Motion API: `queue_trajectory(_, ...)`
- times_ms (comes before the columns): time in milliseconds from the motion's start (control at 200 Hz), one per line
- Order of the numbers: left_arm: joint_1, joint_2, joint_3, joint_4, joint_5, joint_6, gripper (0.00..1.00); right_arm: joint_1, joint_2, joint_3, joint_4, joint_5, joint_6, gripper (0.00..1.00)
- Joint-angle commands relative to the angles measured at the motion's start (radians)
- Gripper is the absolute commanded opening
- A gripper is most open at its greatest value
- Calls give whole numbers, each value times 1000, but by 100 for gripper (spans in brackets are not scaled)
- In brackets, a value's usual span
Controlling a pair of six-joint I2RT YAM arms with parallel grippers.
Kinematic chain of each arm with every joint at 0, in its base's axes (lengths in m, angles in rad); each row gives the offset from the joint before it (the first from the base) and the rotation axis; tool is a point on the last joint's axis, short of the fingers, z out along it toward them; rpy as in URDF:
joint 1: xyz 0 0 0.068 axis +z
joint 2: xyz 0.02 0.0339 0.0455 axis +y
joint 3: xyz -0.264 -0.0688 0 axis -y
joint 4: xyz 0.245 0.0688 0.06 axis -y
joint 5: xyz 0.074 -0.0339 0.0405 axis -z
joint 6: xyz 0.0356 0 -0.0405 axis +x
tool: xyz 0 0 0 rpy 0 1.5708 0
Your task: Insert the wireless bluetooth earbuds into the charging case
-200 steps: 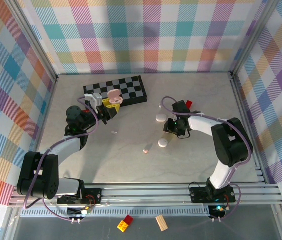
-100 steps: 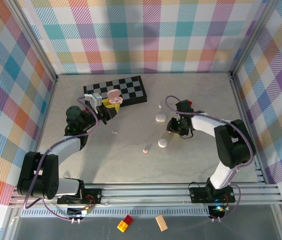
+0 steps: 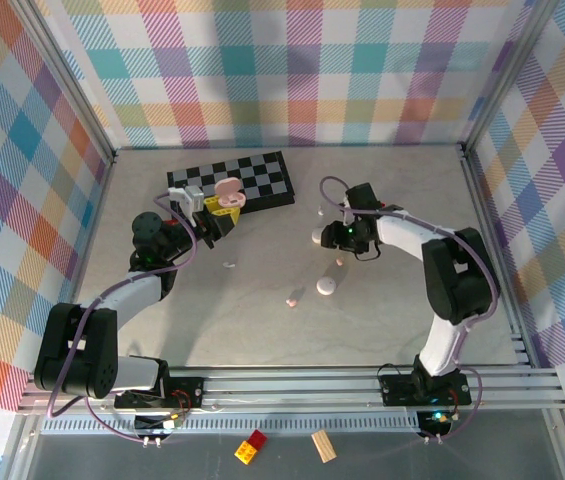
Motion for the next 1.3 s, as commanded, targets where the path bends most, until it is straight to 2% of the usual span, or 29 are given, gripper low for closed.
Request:
queue_trajectory(0, -6, -3, 8, 34, 31, 6, 35, -6, 41, 21, -60, -41, -49, 54)
queue_trajectory(480, -6, 8, 20, 28, 40, 6, 35, -13, -28, -110, -54, -68, -33, 54)
queue_trajectory(860, -6, 3, 19, 29, 40, 4, 35, -13, -147, -227, -34, -175, -8, 51)
queue_trajectory(980, -7, 5, 20, 30, 43, 1, 35, -17, -191, -238, -29, -140, -12, 52)
queue_trajectory(1295, -7, 7, 10, 46, 42, -6, 35, -69, -50, -91, -1, -208, -60, 52)
